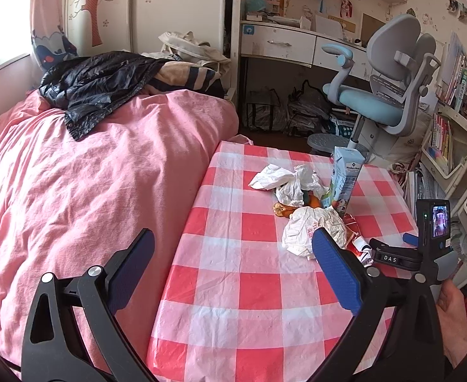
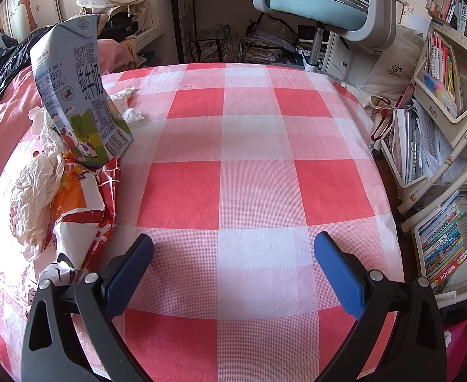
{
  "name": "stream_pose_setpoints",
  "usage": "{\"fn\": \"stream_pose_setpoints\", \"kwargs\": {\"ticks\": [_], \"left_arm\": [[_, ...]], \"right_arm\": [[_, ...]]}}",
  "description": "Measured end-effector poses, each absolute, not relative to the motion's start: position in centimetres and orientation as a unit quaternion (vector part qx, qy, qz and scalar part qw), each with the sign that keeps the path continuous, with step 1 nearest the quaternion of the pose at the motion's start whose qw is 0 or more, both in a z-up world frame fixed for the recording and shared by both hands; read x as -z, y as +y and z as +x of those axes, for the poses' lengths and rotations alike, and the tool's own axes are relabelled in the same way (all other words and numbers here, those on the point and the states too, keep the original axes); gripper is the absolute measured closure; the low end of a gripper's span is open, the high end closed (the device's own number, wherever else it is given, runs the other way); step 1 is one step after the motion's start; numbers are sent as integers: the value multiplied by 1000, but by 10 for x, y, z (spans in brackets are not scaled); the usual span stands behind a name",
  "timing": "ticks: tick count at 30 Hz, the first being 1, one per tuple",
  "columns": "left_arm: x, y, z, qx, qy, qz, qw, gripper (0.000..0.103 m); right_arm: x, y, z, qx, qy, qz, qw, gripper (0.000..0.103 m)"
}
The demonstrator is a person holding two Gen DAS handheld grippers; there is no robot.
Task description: Collect trash
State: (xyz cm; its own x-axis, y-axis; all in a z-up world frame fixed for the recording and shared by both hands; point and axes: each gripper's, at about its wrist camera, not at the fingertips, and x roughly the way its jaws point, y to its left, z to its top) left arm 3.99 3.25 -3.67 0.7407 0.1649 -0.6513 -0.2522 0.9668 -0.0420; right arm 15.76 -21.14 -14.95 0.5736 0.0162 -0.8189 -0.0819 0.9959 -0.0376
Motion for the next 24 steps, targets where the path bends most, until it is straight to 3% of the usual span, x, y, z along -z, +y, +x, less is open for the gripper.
{"fn": "stream_pose_setpoints", "kwargs": {"ticks": [17, 19, 24], "left_arm": [[46, 18, 46, -109, 347, -37, 931, 7], [46, 18, 45, -112, 342, -39, 932, 7], [39, 27, 35, -142, 293, -63, 943, 7]], "right_arm": [[131, -220, 150, -23, 467, -30, 883, 6], [104, -221, 136, -6, 416, -44, 908, 6], [9, -218, 52, -87, 149, -18, 985, 6]]}}
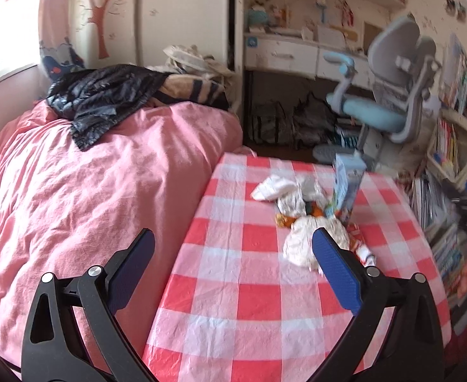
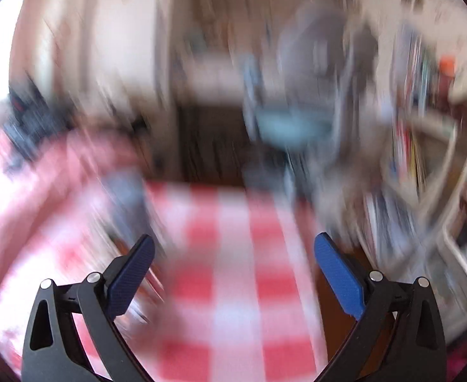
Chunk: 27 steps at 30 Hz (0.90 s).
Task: Collect trash
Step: 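Grasp the orange snack bag with the right tool while the left tool grasps the crumpled white paper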
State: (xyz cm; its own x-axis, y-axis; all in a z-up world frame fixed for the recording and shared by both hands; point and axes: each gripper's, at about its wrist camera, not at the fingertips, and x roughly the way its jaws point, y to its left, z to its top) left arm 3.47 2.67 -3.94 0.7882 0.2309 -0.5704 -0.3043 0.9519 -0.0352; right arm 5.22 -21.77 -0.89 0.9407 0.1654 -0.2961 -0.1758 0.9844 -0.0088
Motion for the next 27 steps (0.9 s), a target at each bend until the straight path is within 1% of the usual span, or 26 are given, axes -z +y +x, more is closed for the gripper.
{"fn": "stream_pose_setpoints", "kwargs": {"ticks": [1, 2, 3, 4, 10, 13, 14, 15, 17, 19, 21, 22, 23, 25, 27], "left_arm": [[39, 30, 32, -149, 282, -74, 945, 7], [39, 34, 30, -155, 274, -88, 945, 7], [39, 38, 30, -158, 273, -97, 944, 7], [40, 40, 30, -158, 275, -103, 943, 7], [46, 47, 37, -165, 311, -100, 931, 7], [54, 53, 43, -169, 333, -107, 922, 7], [56, 53, 46, -169, 338, -106, 920, 7], [58, 53, 48, -166, 341, -104, 919, 7], [59, 50, 54, -162, 344, -98, 919, 7], [61, 46, 59, -153, 350, -94, 919, 7], [64, 40, 64, -143, 359, -89, 918, 7], [66, 37, 67, -139, 363, -85, 918, 7], [68, 32, 70, -133, 368, -78, 917, 7], [70, 26, 75, -128, 374, -65, 916, 7], [72, 23, 80, -126, 379, -57, 915, 7]], "right_arm": [[12, -221, 48, -96, 148, -1, 984, 6], [22, -221, 58, -97, 198, 3, 975, 6], [35, -218, 73, -111, 270, 1, 957, 6], [41, -216, 78, -118, 292, -3, 949, 6], [58, -182, 76, -151, 304, -74, 938, 6], [76, -172, 91, -165, 338, -84, 923, 7], [83, -173, 94, -170, 349, -84, 918, 9], [88, -173, 97, -173, 357, -85, 914, 11], [99, -170, 107, -188, 380, -78, 902, 24], [108, -168, 115, -196, 397, -64, 894, 27], [117, -166, 121, -203, 419, -49, 884, 29], [123, -163, 124, -210, 432, -42, 876, 34], [128, -161, 125, -219, 445, -35, 867, 46], [133, -156, 124, -234, 457, -28, 858, 58], [131, -151, 119, -250, 454, -39, 855, 65]]}}
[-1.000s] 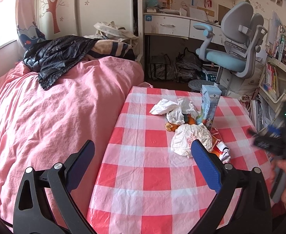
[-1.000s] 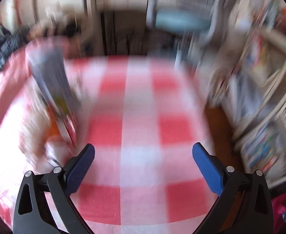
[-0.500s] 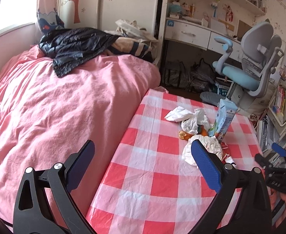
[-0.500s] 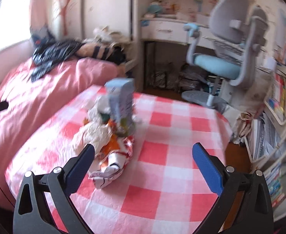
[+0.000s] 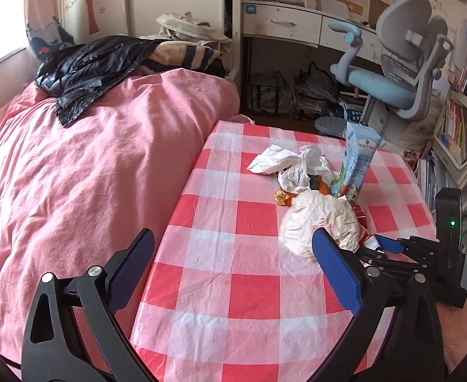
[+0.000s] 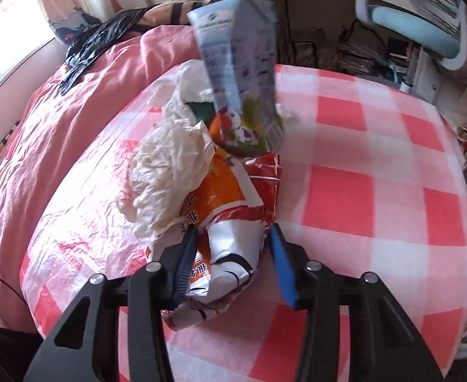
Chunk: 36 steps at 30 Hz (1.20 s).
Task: Collect trash
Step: 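Grasp the orange snack bag with the right tool while the left tool grasps the crumpled white paper, then lift the snack bag with the right tool while the left tool lifts the white paper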
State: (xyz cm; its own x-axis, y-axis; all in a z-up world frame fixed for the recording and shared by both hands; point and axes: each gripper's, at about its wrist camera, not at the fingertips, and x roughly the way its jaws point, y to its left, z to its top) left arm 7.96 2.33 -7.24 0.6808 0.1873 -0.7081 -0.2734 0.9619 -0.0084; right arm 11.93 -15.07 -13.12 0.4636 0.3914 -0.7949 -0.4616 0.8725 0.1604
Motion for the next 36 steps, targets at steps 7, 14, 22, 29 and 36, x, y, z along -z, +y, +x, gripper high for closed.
{"fn": "stream_pose_setpoints", "kwargs": {"ticks": [7, 14, 22, 29, 36], "left_arm": [[80, 27, 86, -114, 399, -58, 908, 7], [107, 11, 95, -88, 449, -24, 889, 7], [138, -16, 105, -58, 480, 11, 875, 10], [125, 14, 98, 3, 460, -147, 876, 102], [108, 44, 83, 9, 423, -213, 881, 102]], "right_arm": [[111, -135, 87, -320, 442, -94, 833, 73], [115, -174, 91, -292, 464, -52, 835, 71], [130, -184, 93, -288, 498, -43, 817, 55], [98, -193, 91, -295, 451, -20, 842, 79], [92, -205, 93, -287, 437, 19, 852, 79]]}}
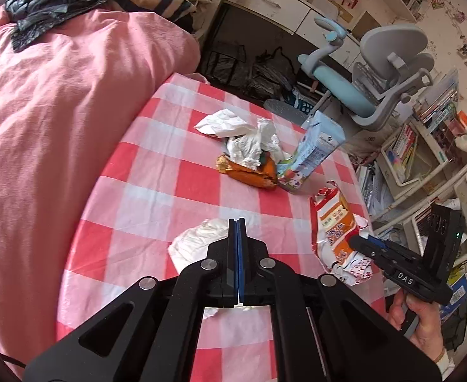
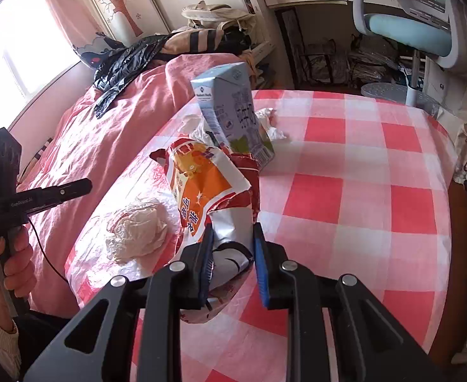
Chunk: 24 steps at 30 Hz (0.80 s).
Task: Collect trash
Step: 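Lift the snack bag with the right tool while the left tool lifts the white paper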
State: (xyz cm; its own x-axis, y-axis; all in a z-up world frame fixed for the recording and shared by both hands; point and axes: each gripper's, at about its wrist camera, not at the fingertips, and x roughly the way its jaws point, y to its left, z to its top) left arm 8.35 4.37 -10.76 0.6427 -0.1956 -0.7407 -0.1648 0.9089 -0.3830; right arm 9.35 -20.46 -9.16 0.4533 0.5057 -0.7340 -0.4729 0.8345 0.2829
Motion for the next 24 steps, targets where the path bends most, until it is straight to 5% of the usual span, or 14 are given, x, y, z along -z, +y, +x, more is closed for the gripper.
{"fn": "stream_pose_setpoints", "kwargs": {"ticks": [2, 4, 5, 7, 8, 9, 12, 17, 20, 22, 24], "left_arm": [[117, 36, 89, 4, 448, -190, 873, 81], [127, 18, 94, -19, 471, -140, 871, 22], [131, 8, 96, -34, 472, -104, 875, 18], [139, -10, 98, -44, 482, -37, 874, 23], [144, -18, 99, -47, 485, -10, 873, 35], [147, -20, 99, -37, 491, -13, 870, 72], [133, -1, 94, 3, 476, -106, 873, 102], [106, 38, 79, 42, 414, -238, 878, 102], [117, 28, 84, -9, 445, -177, 878, 93], [128, 16, 92, -23, 463, -141, 875, 30], [136, -4, 95, -45, 463, -74, 882, 17]], "right_arm": [[97, -201, 94, -284, 443, 14, 850, 78], [99, -200, 94, -283, 446, 13, 849, 77], [99, -201, 95, -283, 447, 13, 848, 77], [100, -202, 97, -282, 447, 14, 849, 77], [99, -203, 97, -282, 448, 14, 849, 77], [99, -204, 97, -281, 448, 13, 849, 77], [97, -207, 97, -280, 445, 17, 851, 77], [94, -209, 94, -284, 440, 25, 852, 77], [96, -206, 95, -283, 443, 23, 850, 77], [98, -203, 96, -284, 445, 22, 849, 76], [99, -202, 97, -284, 447, 19, 848, 76]]}}
